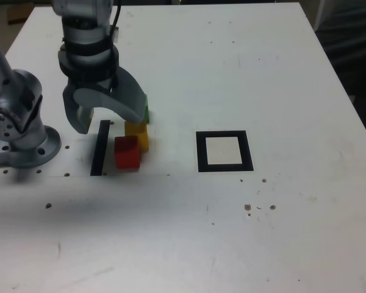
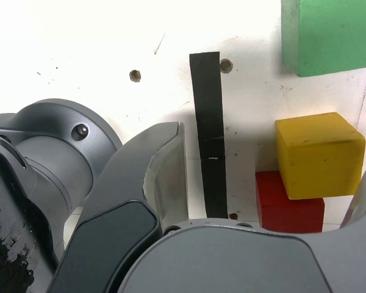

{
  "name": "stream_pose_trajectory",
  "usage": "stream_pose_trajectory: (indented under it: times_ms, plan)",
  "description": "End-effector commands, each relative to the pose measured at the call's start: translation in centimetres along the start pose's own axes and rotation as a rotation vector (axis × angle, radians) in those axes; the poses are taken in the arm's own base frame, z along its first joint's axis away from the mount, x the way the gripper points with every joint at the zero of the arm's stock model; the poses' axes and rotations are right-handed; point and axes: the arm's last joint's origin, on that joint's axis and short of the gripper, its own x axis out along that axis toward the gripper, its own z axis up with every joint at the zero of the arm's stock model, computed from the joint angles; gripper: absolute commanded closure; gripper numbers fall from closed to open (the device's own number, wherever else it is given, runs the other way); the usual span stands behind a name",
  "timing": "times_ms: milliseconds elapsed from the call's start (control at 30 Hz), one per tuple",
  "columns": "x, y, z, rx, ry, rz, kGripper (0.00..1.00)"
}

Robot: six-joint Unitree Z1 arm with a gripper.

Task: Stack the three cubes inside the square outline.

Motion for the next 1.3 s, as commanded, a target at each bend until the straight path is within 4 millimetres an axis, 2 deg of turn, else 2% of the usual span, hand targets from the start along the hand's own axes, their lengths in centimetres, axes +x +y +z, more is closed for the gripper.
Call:
stream_pose_trajectory:
  times_ms: [0, 700, 1267]
  plan:
    - [0.0, 0.0, -0.1, 0.0, -0.001, 0.003, 0.0]
    - [-0.1, -0.1, -0.7, 0.025, 0.012, 0.007, 0.0]
    - [-1.9, -3.6, -0.1, 0.093, -0.037, -0.015, 0.0]
